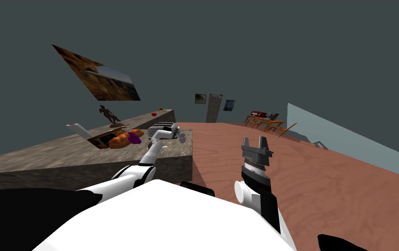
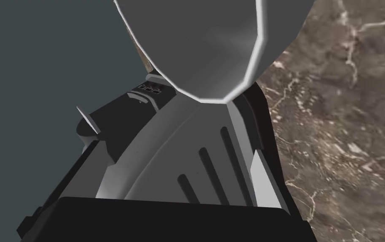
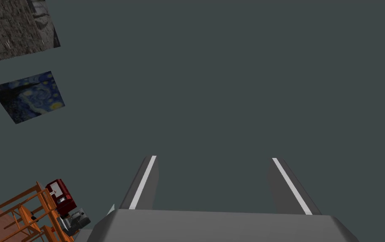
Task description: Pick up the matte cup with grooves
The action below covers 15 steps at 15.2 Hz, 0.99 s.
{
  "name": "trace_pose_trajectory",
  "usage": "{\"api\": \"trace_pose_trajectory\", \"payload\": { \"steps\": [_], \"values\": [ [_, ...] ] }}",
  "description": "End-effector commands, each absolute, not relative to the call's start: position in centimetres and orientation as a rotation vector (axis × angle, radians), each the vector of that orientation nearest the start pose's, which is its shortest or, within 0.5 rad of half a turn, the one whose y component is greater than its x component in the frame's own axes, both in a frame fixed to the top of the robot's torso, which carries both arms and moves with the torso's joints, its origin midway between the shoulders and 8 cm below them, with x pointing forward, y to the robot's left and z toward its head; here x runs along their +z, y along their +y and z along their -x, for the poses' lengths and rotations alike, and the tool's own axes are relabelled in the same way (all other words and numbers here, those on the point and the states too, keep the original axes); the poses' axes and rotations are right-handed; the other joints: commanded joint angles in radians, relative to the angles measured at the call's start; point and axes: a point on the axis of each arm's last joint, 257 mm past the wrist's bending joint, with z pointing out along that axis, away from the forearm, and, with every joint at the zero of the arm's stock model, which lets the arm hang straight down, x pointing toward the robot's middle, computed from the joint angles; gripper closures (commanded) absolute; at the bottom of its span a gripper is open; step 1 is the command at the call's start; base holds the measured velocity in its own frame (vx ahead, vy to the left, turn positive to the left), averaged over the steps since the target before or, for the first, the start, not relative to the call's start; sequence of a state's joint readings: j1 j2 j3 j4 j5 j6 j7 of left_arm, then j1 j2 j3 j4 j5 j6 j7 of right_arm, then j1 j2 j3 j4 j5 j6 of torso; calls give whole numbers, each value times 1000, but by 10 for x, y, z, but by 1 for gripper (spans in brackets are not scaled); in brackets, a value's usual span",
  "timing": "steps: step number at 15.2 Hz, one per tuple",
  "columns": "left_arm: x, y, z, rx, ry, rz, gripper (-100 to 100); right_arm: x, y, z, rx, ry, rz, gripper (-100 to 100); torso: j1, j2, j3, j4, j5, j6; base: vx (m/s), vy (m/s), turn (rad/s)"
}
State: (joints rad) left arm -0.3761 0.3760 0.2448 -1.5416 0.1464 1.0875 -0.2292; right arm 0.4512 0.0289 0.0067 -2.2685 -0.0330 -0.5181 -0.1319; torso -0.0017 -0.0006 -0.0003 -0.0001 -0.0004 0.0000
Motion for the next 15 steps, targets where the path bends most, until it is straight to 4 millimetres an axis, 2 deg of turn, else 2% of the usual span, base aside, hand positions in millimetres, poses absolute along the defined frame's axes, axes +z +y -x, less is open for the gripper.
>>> {"api": "trace_pose_trajectory", "payload": {
  "steps": [1, 10, 15],
  "values": [
    [-237, 416, -561, -437, 1731, 1549, -100, 39, -279, -345, 1481, 493, -704, 0, 0, 0, 0, 0, 0, 0, 7, -18, -27],
    [-246, 412, -554, -360, 1853, 1639, -100, 39, -279, -345, 1481, 493, -704, 0, 1, 0, 0, 0, 0, 0, 8, -14, -26],
    [-255, 408, -542, -311, 1921, 1695, -100, 39, -279, -345, 1481, 493, -704, 0, 1, 0, 0, 0, 0, 0, 9, -13, -23]
  ]
}}
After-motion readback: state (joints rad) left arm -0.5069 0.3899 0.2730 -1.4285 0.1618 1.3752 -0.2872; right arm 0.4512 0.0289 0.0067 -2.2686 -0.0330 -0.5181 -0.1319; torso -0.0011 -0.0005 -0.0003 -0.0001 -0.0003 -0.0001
